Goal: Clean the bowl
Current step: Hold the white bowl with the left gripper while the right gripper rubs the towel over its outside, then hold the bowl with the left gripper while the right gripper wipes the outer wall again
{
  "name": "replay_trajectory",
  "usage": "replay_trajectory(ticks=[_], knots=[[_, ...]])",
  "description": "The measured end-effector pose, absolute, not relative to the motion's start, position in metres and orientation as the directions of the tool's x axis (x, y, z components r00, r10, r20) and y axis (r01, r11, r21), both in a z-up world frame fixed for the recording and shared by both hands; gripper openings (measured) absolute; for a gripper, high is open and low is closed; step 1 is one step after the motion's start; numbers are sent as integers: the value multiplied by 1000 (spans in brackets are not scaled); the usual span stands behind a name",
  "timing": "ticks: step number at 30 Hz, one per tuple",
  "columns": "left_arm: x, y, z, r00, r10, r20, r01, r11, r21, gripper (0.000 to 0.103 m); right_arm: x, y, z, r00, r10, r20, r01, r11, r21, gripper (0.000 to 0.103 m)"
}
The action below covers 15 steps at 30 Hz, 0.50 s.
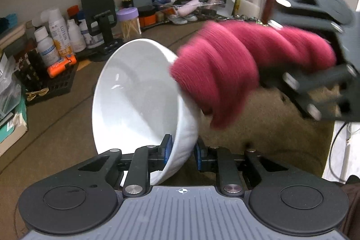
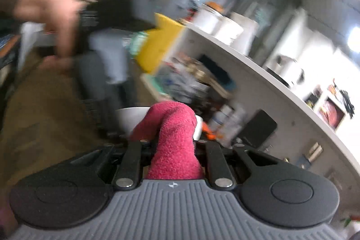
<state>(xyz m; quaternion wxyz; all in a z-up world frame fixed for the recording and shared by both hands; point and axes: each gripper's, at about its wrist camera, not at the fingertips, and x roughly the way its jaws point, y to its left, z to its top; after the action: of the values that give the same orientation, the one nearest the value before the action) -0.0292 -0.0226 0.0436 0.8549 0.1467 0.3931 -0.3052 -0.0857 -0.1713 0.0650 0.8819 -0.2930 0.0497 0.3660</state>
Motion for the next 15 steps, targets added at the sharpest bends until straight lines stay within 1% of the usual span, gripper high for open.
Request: replay_trajectory(ticks=[3,4,7,10,11,12,13,15], knots=[[-21,-19,46,516,-401,-757,626,780,14,21,-51,-166,61,767,560,-313,-640,636,-431,18],[-18,-18,46,517,-401,-757,623,782,12,21,-44,-164,58,771,552,-318,-636,645,-423,18],[-9,-15,41,528,-365,-767,604,796,37,22,-16,-163,45,761,547,-348,-646,687,-333,18],[-6,-13,34,559,-310,-769,585,805,101,26,-8,-165,36,751,560,-351,-654,705,-275,18],[-6,-12,32,570,-290,-769,578,806,125,31,-7,-166,35,748,564,-350,-656,708,-261,18],[-5,-11,29,581,-272,-767,572,807,147,32,-5,-166,34,748,564,-349,-655,712,-253,18],[-3,-10,27,588,-264,-764,568,808,158,37,-3,-166,34,748,565,-349,-654,715,-247,18],[1,-5,26,591,-278,-757,565,813,143,37,1,-165,35,751,560,-349,-651,716,-253,18]])
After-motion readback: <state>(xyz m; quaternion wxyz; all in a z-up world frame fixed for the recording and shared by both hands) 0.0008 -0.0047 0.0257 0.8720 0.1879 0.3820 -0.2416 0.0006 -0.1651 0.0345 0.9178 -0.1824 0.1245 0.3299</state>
